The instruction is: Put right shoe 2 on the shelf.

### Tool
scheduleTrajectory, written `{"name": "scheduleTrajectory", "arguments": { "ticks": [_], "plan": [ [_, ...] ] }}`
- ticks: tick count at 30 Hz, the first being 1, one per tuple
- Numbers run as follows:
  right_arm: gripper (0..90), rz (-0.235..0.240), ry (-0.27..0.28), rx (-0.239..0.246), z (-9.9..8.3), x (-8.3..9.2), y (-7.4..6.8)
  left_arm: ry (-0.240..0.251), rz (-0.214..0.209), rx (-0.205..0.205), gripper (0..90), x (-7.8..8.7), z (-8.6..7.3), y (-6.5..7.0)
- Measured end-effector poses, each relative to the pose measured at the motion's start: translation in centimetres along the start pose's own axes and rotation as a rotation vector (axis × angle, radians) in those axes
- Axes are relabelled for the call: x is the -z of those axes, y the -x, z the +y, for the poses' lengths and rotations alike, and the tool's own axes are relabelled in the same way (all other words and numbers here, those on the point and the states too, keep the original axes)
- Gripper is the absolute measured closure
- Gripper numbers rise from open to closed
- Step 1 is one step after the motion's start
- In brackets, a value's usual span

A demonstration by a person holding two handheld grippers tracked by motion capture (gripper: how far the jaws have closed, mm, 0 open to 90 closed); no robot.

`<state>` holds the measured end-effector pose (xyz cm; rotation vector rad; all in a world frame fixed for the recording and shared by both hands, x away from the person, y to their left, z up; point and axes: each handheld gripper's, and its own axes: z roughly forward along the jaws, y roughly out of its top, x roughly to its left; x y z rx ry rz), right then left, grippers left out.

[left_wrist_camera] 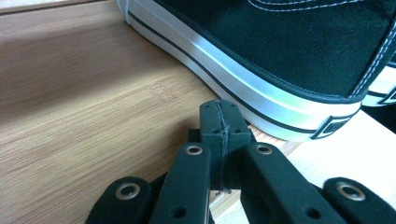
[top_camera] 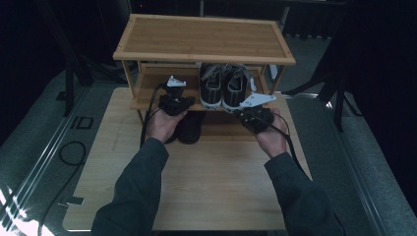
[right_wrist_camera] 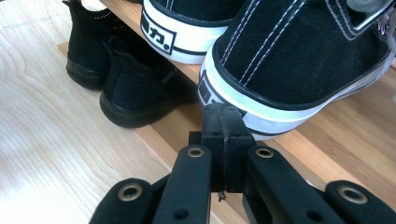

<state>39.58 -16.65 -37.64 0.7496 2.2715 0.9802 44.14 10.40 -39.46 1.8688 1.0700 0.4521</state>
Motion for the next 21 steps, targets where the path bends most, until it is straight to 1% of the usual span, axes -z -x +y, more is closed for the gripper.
{"name": "scheduleTrajectory", "arguments": {
  "ticks": [4, 11, 12, 14, 21],
  "plan": [
    [90.0, -0.007, -0.004, 0.014, 0.38, -0.16, -0.13, -0.001, -0.002, 0.003, 90.0, 0.01, -0.01, -0.01],
    [90.0, -0.010, -0.015, 0.017, 0.24, -0.41, -0.07, 0.000, -0.003, 0.004, 90.0, 0.00, -0.01, -0.02],
    [90.0, -0.017, -0.014, 0.019, 0.19, -0.54, -0.08, -0.001, -0.003, 0.004, 90.0, 0.00, -0.01, -0.02],
    [90.0, -0.018, -0.009, 0.008, 0.16, -0.65, 0.01, -0.001, -0.003, 0.005, 90.0, 0.00, -0.01, -0.04],
    [90.0, -0.013, -0.006, 0.003, 0.17, -0.72, 0.01, 0.000, -0.003, 0.009, 90.0, 0.00, -0.01, -0.05]
  ]
}}
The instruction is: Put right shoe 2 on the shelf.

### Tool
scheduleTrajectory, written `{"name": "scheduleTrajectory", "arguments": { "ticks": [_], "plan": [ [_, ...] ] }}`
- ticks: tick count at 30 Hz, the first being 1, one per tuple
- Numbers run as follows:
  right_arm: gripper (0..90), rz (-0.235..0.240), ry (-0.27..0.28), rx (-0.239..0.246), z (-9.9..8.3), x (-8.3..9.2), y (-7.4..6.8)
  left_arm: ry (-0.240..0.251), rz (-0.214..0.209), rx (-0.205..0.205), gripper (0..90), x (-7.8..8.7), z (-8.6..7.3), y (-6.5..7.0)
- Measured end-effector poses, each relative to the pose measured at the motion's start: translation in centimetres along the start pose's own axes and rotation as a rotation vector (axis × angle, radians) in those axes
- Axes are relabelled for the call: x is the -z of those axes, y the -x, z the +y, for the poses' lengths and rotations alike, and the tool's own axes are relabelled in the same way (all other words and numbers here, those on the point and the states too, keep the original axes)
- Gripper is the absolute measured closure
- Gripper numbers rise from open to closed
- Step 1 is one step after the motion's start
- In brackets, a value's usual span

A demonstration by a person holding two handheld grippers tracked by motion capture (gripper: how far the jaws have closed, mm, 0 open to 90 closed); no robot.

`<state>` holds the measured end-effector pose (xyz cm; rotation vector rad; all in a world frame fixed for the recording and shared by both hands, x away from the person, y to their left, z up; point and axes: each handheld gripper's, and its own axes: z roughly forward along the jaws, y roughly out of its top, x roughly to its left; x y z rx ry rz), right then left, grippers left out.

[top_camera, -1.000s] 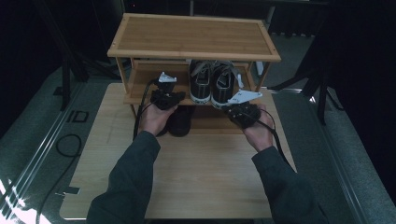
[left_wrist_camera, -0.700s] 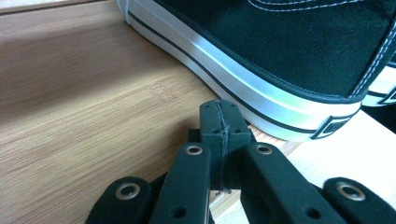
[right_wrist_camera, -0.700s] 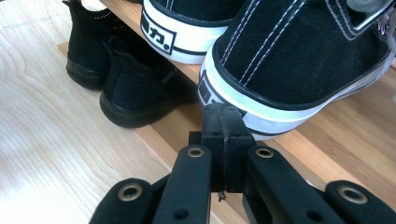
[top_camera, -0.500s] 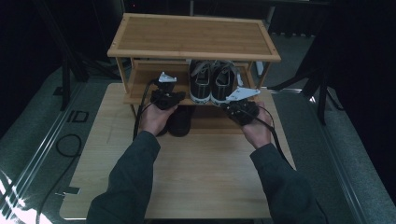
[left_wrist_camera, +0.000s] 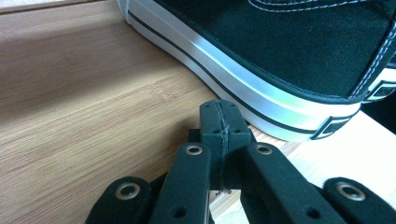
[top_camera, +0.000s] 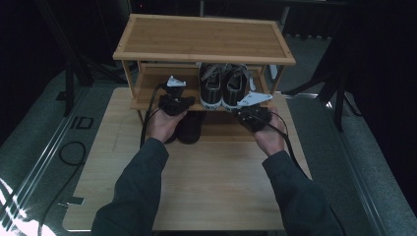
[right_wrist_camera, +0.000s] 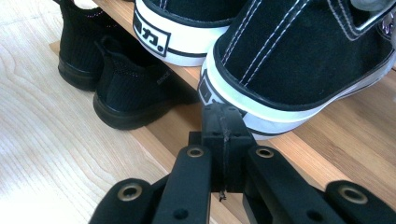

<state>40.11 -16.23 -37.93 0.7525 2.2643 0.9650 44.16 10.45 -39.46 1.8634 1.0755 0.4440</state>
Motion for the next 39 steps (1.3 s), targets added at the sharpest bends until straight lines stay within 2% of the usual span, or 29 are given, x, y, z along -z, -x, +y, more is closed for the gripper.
{"name": "scheduleTrajectory", "arguments": {
  "ticks": [3, 5, 13, 16, 21, 31, 39],
  "plan": [
    [86.2, 0.018, 0.003, -0.004, -0.1, 0.1, 0.0, -0.002, 0.012, -0.013, 90.0, 0.0, 0.0, 0.2],
    [86.3, 0.001, -0.001, 0.000, -0.2, 0.2, 0.0, -0.002, 0.012, -0.010, 90.0, 0.0, 0.0, 0.1],
    [85.7, 0.001, -0.009, 0.005, -1.0, 1.4, 0.3, -0.003, 0.005, -0.001, 90.0, 0.0, 0.1, 0.0],
    [85.5, 0.004, -0.033, 0.001, -1.8, 1.6, 0.7, -0.001, 0.005, -0.002, 90.0, 0.0, 0.0, 0.0],
    [83.2, 0.022, -0.075, -0.007, -3.3, 1.4, 1.2, 0.001, 0.011, 0.001, 89.9, -0.2, 0.0, -0.1],
    [82.7, 0.047, -0.130, -0.034, -5.8, 0.7, 1.2, 0.002, 0.006, 0.005, 89.9, -0.2, 0.0, -0.2],
    [82.6, 0.045, -0.159, -0.085, -7.8, 0.1, 1.9, 0.004, 0.006, 0.009, 89.9, -0.2, 0.0, -0.2]
  ]
}}
